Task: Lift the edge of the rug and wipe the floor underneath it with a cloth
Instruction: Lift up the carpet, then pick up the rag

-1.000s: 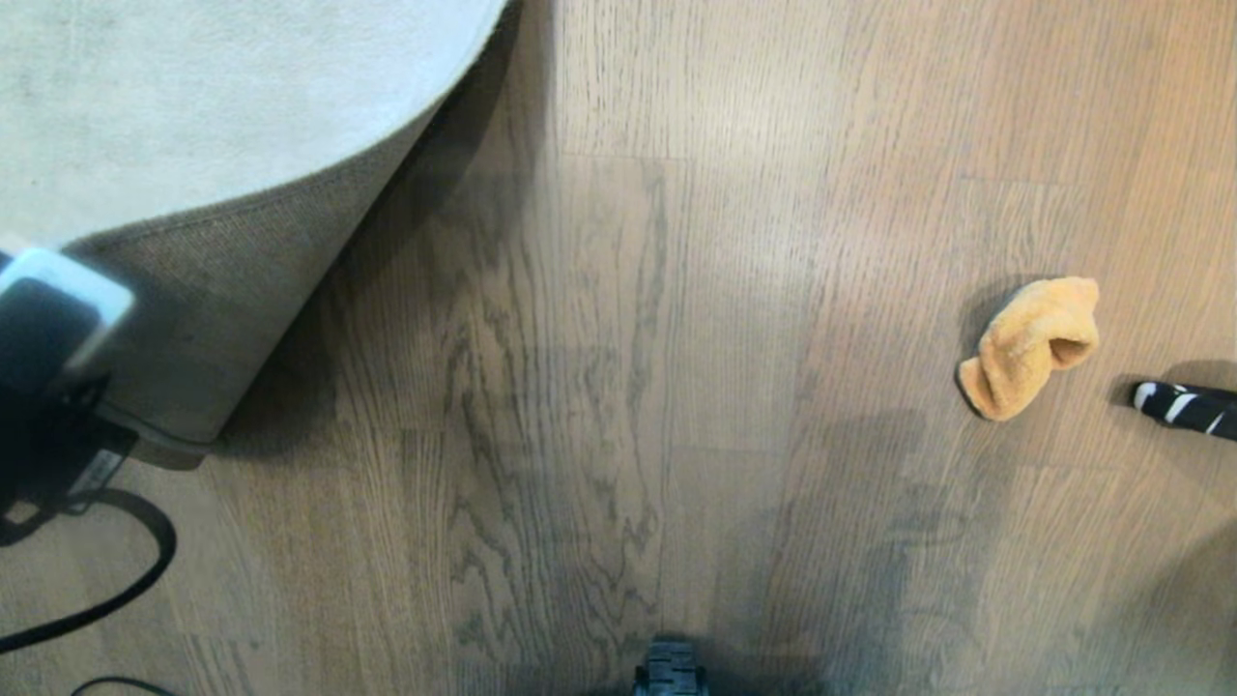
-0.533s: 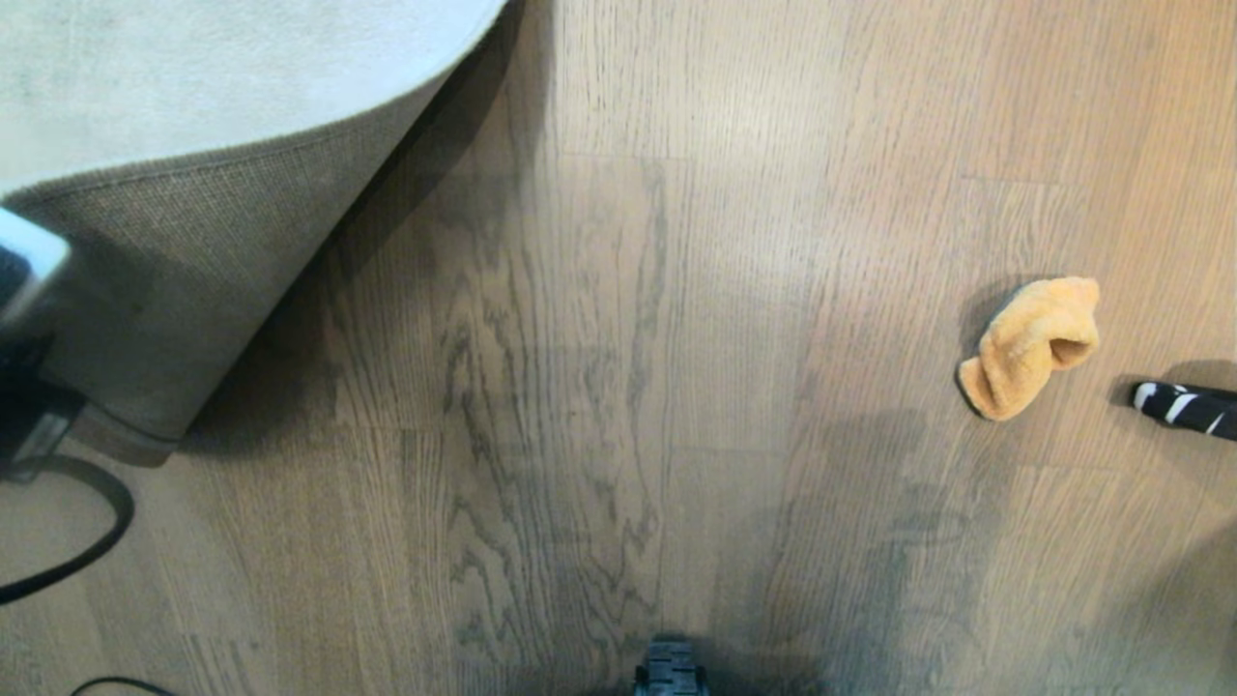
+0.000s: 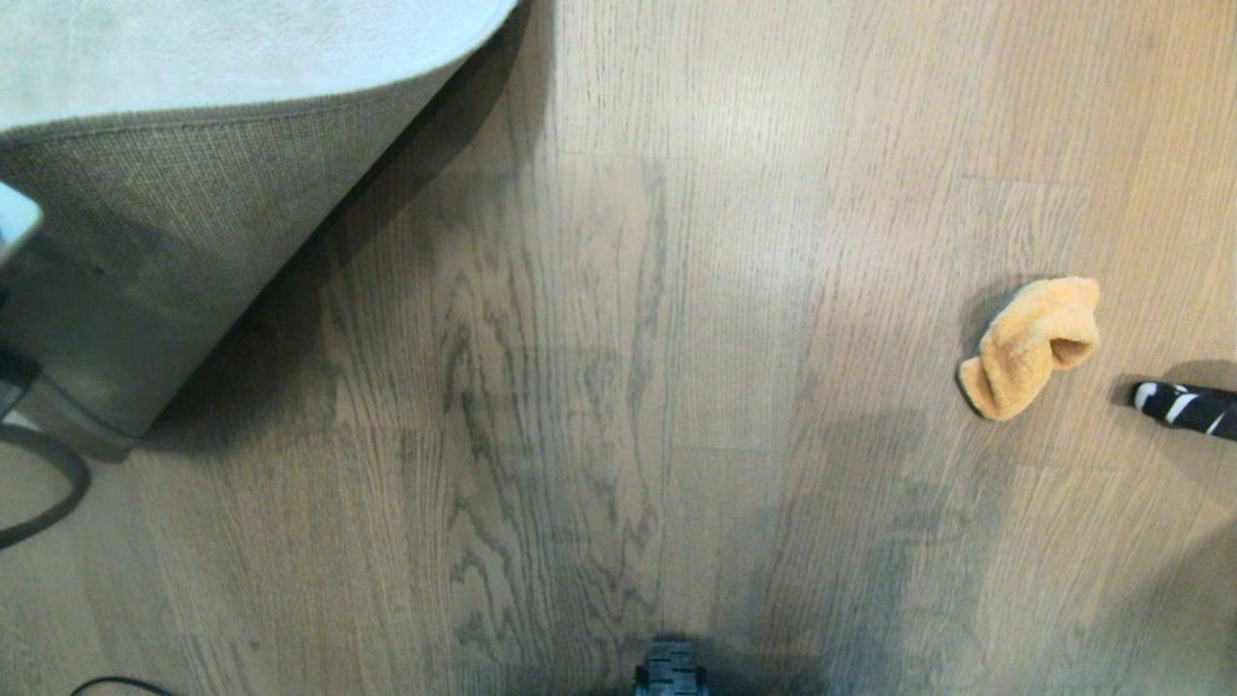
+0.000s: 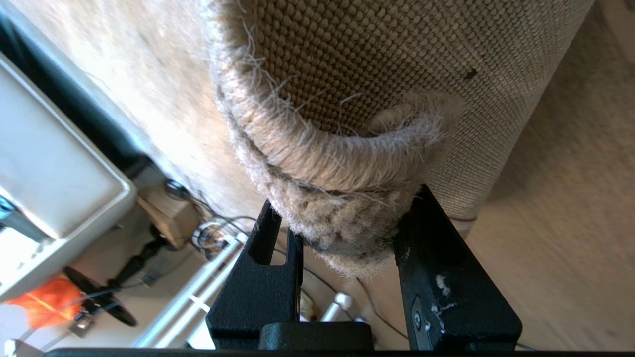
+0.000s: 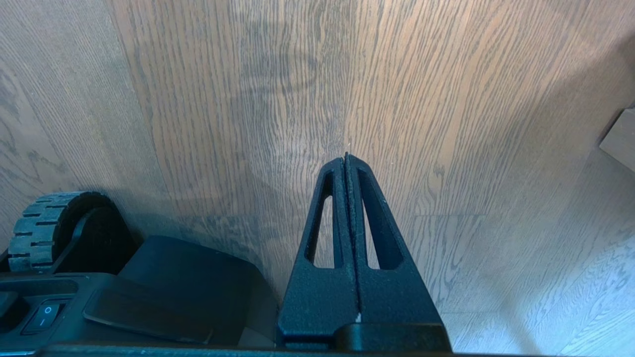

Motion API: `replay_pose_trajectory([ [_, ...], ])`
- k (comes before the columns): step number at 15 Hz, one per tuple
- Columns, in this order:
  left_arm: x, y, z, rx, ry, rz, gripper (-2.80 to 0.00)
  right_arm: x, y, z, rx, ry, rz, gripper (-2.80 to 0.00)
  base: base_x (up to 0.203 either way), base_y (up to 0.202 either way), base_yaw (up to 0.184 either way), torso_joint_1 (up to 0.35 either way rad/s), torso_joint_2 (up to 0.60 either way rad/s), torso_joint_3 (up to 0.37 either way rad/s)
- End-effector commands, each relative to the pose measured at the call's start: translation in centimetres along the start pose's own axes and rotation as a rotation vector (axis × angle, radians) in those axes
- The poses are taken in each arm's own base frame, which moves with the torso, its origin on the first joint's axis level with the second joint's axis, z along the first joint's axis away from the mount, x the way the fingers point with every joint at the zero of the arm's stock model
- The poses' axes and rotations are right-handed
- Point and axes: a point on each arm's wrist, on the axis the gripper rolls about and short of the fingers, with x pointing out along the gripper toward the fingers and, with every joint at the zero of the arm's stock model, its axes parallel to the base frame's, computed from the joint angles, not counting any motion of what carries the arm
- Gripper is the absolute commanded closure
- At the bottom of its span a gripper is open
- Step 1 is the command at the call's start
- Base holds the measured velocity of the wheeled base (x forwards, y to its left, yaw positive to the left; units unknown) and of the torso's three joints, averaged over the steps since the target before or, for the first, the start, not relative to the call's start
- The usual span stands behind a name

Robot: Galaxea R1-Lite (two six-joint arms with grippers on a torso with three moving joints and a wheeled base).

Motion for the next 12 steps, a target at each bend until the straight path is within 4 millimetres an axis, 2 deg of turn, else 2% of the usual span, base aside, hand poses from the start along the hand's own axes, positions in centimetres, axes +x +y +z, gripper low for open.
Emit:
replay_pose_trajectory([
  [1,-0.1,0.6,0.2,0.020,-0.009,0.024,0.00,0.0,0.0,0.0,0.000,-0.002,0.001,0.00,0.000,0.000,0.000,0.000,0.00,0.000],
  [8,-0.4,3.9,1.8,0.055,-0.045,0.110,0.00,0.0,0.0,0.0,0.000,-0.001,0.000,0.00,0.000,0.000,0.000,0.000,0.00,0.000],
  [12,-0.7,5.0,2.2,0.059,-0.059,0.142,0.00,0.0,0.0,0.0,0.000,-0.001,0.001,0.00,0.000,0.000,0.000,0.000,0.00,0.000],
])
